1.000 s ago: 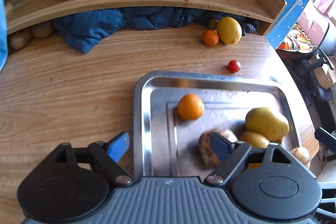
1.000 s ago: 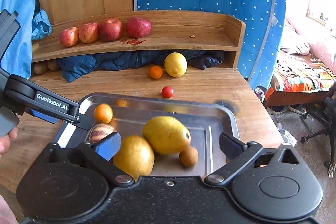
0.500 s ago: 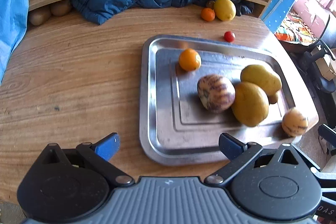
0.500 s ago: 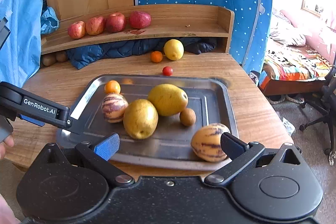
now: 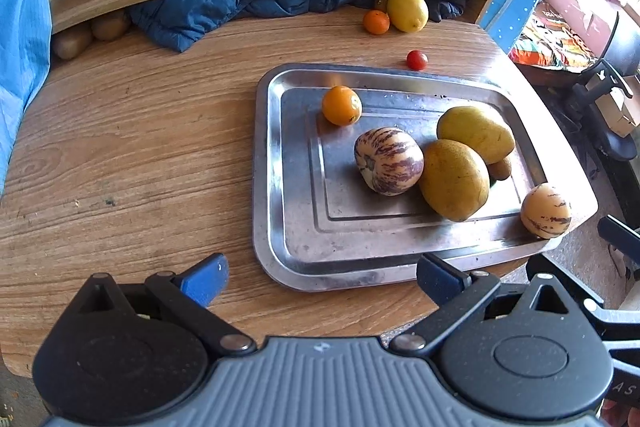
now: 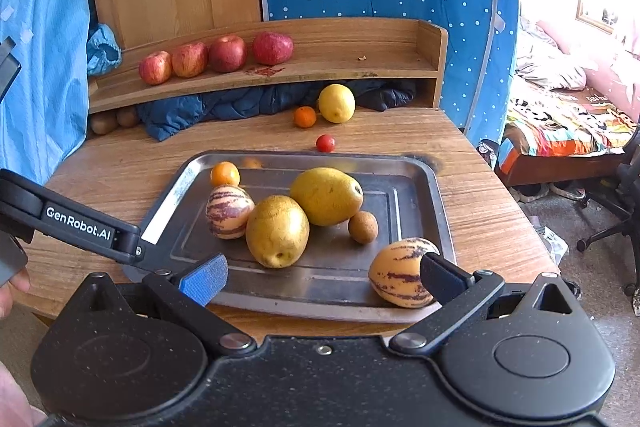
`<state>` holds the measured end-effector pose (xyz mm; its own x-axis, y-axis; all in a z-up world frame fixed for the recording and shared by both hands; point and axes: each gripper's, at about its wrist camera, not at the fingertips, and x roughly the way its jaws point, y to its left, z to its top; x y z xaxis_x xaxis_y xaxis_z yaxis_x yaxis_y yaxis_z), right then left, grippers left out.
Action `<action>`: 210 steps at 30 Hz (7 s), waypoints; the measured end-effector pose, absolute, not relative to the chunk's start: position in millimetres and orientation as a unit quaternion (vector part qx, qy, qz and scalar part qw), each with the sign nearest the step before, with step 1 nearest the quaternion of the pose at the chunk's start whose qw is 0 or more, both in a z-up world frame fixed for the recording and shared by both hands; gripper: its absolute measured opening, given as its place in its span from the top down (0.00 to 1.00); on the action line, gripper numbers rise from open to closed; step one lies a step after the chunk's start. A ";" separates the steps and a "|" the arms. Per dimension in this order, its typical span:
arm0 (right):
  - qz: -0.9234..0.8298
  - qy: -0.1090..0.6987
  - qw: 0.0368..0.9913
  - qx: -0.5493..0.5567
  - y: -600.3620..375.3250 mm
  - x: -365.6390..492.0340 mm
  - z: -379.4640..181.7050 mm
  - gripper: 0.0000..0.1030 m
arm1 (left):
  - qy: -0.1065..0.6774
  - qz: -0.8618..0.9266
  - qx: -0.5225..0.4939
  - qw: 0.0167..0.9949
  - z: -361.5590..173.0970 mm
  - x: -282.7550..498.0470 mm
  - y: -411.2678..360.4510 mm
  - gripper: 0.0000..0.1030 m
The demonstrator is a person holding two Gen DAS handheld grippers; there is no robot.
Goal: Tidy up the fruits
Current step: 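Withdraw both open tools from the tray toward the fruits under the shelf, then grasp the small tangerine with left tool while right tool grasps the red cherry tomato, then lower the tangerine onto the tray with left tool while right tool releases the tomato there, then withdraw both open tools from the tray toward the yellow lemon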
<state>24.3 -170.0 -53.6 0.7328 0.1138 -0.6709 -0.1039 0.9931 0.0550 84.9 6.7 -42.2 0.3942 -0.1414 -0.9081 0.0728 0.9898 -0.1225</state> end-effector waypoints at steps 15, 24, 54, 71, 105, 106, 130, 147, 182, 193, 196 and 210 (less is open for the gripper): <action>0.052 0.359 0.932 0.003 -182.5 92.2 -55.2 0.01 | 0.531 -0.050 -0.035 0.845 -42.8 159.0 6.1 0.01; 0.040 0.371 0.927 0.019 -192.0 146.4 -61.7 0.01 | 0.527 -0.061 -0.032 0.847 -48.9 229.1 1.3 0.01; 0.089 0.458 0.884 -0.043 -147.2 280.2 -96.8 0.41 | 0.497 -0.242 0.026 0.833 -97.3 356.5 -48.6 0.18; 0.093 0.481 0.871 -0.036 -142.5 296.3 -115.9 0.67 | 0.482 -0.265 0.018 0.835 -98.9 364.1 -46.7 0.50; 0.056 0.438 0.897 0.013 -190.2 238.7 -89.7 0.76 | 0.496 -0.269 0.036 0.824 -67.8 310.6 -71.9 0.67; 0.052 0.438 0.897 0.014 -193.8 235.2 -89.0 0.76 | 0.498 -0.272 0.036 0.823 -66.7 306.9 -73.6 0.66; 0.036 0.466 0.883 0.033 -221.4 204.5 -107.4 0.74 | 0.553 -0.262 0.041 0.790 -78.3 269.0 -87.0 0.66; 0.074 0.418 0.905 0.012 -242.5 167.1 -76.5 0.22 | 0.522 -0.168 0.004 0.836 -50.1 235.6 -76.1 0.25; 0.186 0.406 0.895 -0.001 -275.2 57.6 -63.5 0.01 | 0.542 0.014 -0.056 0.838 -36.6 63.4 -62.8 0.01; 0.188 0.403 0.896 0.009 -268.6 104.8 -63.5 0.01 | 0.538 0.017 -0.043 0.841 -32.2 111.0 -55.4 0.01; 0.181 0.400 0.898 0.011 -266.1 123.9 -62.2 0.01 | 0.539 0.016 -0.048 0.841 -34.9 129.4 -52.9 0.01; 0.183 0.367 0.912 0.020 -235.9 192.6 -57.0 0.01 | 0.507 0.019 -0.039 0.861 -34.2 180.5 -26.6 0.01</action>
